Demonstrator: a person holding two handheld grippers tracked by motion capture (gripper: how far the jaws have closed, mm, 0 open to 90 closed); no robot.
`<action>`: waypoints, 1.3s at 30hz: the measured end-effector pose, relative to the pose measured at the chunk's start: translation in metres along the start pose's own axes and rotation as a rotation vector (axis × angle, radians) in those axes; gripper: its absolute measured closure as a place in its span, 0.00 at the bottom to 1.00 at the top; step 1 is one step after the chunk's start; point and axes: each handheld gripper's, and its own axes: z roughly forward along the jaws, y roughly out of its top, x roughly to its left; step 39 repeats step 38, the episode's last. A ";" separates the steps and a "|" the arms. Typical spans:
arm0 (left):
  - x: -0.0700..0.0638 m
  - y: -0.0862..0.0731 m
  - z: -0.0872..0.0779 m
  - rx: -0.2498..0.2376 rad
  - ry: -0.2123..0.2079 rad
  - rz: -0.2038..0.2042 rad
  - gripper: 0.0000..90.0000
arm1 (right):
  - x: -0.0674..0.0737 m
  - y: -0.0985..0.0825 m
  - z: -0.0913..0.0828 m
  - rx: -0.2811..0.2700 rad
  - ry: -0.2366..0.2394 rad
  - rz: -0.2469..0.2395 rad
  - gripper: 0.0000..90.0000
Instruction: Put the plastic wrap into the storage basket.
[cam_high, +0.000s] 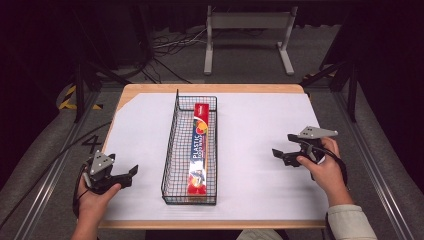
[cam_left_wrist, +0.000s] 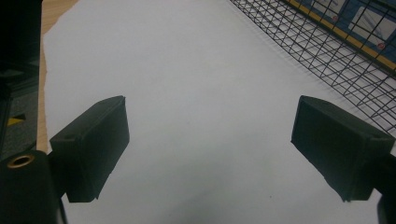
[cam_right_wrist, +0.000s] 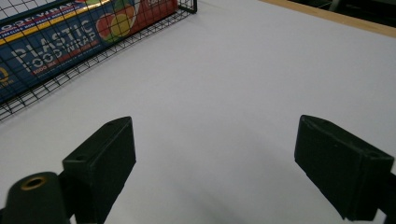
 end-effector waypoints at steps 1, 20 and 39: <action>0.000 0.000 0.000 0.000 -0.002 0.002 0.13 | 0.001 -0.003 0.000 -0.001 -0.002 0.000 0.14; 0.001 -0.006 0.006 -0.003 -0.029 0.004 0.13 | 0.008 -0.044 0.006 0.007 -0.001 0.008 0.14; -0.001 -0.008 0.014 0.011 -0.042 -0.021 0.13 | 0.011 -0.044 0.006 0.013 -0.027 -0.008 0.13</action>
